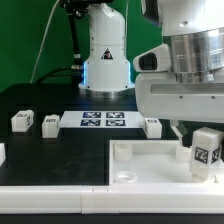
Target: Assemble one leg
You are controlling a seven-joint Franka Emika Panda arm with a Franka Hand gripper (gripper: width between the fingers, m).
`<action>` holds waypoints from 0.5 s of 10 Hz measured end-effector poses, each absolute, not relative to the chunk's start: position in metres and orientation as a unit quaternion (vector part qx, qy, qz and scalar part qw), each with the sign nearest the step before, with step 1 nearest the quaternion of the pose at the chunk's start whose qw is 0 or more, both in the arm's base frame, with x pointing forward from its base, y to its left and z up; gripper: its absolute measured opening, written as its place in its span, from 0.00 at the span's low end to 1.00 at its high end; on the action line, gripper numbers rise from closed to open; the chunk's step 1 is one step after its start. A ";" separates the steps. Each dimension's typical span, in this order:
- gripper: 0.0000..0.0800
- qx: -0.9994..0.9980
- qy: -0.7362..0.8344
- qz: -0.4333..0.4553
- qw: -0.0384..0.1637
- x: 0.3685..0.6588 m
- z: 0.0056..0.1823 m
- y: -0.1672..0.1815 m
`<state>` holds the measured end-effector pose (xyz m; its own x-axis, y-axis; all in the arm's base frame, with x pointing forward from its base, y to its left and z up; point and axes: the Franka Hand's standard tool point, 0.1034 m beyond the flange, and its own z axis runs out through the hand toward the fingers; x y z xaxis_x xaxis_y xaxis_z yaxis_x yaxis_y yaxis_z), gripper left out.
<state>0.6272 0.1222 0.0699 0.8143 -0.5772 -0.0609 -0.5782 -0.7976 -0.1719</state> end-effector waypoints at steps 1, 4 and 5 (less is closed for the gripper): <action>0.77 -0.965 0.247 0.001 0.091 0.627 0.071 0.122; 0.81 -0.994 0.070 -0.013 0.078 0.631 0.076 0.127; 0.81 -0.997 0.017 -0.017 0.075 0.632 0.077 0.127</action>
Offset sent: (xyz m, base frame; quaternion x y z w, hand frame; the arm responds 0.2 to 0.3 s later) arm 0.0092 0.0045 0.0070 -0.0508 -0.0001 -0.3307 0.9424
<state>0.6319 0.1267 0.0767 0.9989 -0.0360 0.0315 -0.0309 -0.9883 -0.1493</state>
